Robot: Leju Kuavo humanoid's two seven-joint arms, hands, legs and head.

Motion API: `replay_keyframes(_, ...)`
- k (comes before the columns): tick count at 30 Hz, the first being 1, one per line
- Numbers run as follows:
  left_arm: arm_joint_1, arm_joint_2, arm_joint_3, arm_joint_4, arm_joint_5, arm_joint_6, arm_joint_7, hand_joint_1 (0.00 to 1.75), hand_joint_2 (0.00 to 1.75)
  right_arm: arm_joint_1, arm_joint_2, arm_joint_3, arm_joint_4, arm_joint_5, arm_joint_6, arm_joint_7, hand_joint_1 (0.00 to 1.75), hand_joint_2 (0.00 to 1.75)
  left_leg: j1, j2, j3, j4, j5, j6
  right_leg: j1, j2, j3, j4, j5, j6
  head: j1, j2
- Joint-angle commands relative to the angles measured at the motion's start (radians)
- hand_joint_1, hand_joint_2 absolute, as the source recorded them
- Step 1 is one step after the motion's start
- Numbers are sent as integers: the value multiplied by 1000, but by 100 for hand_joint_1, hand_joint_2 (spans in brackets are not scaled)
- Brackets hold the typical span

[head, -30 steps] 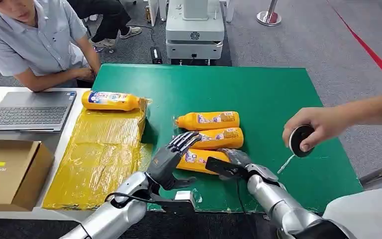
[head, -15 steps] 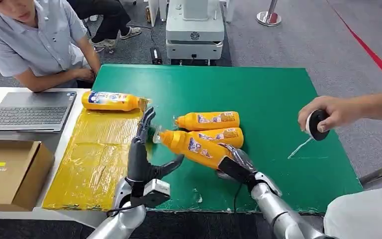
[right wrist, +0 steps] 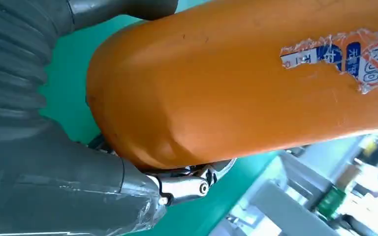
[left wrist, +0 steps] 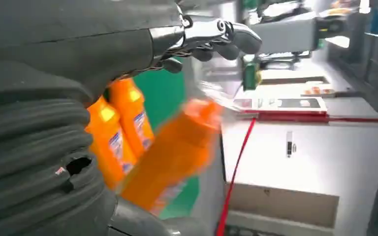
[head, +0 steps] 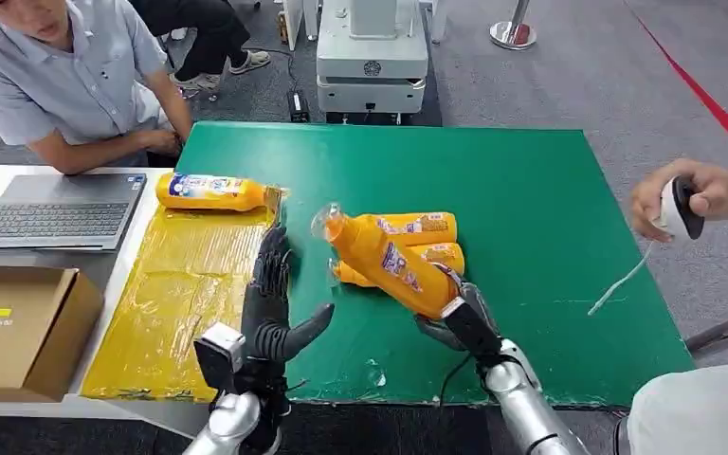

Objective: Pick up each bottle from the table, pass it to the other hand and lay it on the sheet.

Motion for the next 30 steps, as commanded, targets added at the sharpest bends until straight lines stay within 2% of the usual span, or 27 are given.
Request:
replay_keyframes(1, -20, -14, 6, 2, 126, -88, -62, 0, 175, 2, -16, 29, -134, -103, 31, -6, 175, 175, 0, 0, 0, 0, 0, 0, 0, 0, 0, 0, 0, 0, -4, 0)
replay_keyframes(4, -3, -13, 24, -23, 157, -100, -78, 0, 175, 12, -19, 28, -162, -123, 41, -6, 175, 175, 0, 0, 0, 0, 0, 0, 0, 0, 0, 0, 0, 0, 2, 0)
replay_keyframes(7, 2, -7, 32, -43, 202, -144, -82, 0, 175, 19, -28, 47, -191, -142, 93, -6, 175, 175, 0, 0, 0, 0, 0, 0, 0, 0, 0, 0, 0, 0, -1, 0)
replay_keyframes(13, 2, -7, 32, -43, 202, -144, -82, 0, 175, 19, -28, 47, -191, -142, 93, -6, 175, 175, 0, 0, 0, 0, 0, 0, 0, 0, 0, 0, 0, 0, 0, 0)
replay_keyframes(14, -1, -8, 32, -42, 209, -156, -86, 0, 175, 20, -30, 52, -201, -149, 110, -6, 175, 175, 0, 0, 0, 0, 0, 0, 0, 0, 0, 0, 0, 0, 0, 0)
replay_keyframes(17, -28, -15, 31, -32, 223, -224, -93, 0, 175, 17, -42, 105, -217, -190, 264, -6, 175, 175, 0, 0, 0, 0, 0, 0, 0, 0, 0, 0, 0, 0, -3, 0)
replay_keyframes(25, -67, -39, 18, 15, 194, -320, -93, 0, 175, -27, -58, 186, -163, -203, 382, -6, 175, 175, 0, 0, 0, 0, 0, 0, 0, 0, 0, 0, 0, 0, -2, 0)
replay_keyframes(28, -82, -41, -3, 43, 229, -414, -93, 0, 175, -37, -61, 204, -145, -245, 503, -6, 175, 175, 0, 0, 0, 0, 0, 0, 0, 0, 0, 0, 0, 0, -1, 0)
replay_keyframes(30, -86, -47, -3, 51, 229, -425, -93, 0, 175, -34, -60, 207, -148, -253, 525, -6, 169, 175, 0, 0, 0, 0, 0, 0, 0, 0, 0, 0, 0, 0, -2, 0)
